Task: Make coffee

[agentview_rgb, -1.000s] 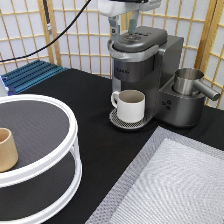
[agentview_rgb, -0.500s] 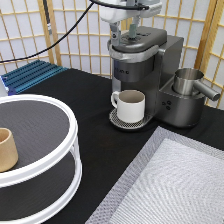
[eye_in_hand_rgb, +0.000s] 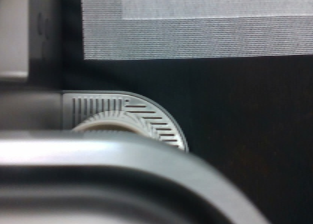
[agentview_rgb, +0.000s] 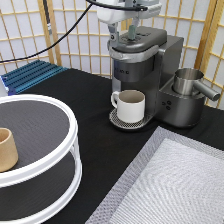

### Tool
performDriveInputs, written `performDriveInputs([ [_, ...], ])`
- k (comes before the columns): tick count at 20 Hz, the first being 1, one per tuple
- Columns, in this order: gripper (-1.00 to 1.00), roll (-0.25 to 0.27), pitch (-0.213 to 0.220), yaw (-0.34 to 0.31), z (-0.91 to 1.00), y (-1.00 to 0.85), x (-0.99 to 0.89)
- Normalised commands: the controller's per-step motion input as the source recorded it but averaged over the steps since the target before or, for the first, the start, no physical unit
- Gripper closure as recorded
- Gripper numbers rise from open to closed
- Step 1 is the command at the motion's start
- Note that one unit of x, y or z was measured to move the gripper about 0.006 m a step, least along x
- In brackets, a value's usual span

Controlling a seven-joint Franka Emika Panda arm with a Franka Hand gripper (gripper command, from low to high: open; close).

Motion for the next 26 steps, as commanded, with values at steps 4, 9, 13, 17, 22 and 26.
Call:
performDriveInputs([
  [4, -1.00, 0.016, -0.008, 0.041, 1.00, -0.01, -0.13],
  [9, -1.00, 0.203, 0.000, 0.043, 0.75, -0.70, -0.03],
  [13, -1.00, 0.235, 0.000, 0.000, 0.05, -0.95, 0.00],
  [17, -1.00, 0.218, 0.000, 0.000, -0.12, -0.98, 0.00],
  [22, -1.00, 0.214, 0.000, 0.000, -0.46, -0.98, -0.07],
  [26, -1.00, 0.126, -0.005, -0.005, -0.59, -0.69, -0.71],
])
